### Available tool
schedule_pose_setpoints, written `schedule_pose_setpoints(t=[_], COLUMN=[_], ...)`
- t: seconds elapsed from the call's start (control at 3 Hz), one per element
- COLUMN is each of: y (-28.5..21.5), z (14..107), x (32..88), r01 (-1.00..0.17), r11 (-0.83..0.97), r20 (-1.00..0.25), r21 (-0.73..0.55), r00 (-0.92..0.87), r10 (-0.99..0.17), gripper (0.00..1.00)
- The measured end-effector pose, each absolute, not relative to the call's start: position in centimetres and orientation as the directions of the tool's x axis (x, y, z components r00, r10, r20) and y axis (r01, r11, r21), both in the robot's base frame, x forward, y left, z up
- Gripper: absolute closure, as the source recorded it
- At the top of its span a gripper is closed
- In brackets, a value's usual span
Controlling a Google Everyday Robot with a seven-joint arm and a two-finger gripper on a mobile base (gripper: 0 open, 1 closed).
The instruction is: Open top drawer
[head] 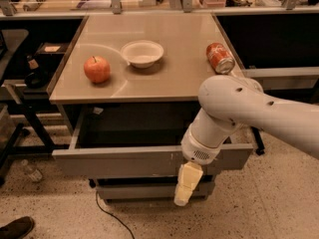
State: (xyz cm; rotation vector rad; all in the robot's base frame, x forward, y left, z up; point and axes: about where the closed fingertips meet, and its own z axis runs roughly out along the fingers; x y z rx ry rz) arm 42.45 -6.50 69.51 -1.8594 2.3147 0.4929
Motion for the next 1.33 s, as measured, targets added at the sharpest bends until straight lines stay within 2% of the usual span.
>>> schedule_pose_setpoints(t=[0.67,1.0,1.33], y=[-5.2,-4.4,-4.2], z=[68.4,66.9,65.1], x=[47.7,49.1,47.9], r01=[-0.98,-0.982,-0.975], r11=[0.187,0.175,0.176], r20=[-0.34,-0.328,-0.299], r21=[0.07,0.067,0.138], r00=[-0.199,-0.187,-0.211], r10=[-0.919,-0.926,-0.931], gripper=[0.0,0.0,0.0])
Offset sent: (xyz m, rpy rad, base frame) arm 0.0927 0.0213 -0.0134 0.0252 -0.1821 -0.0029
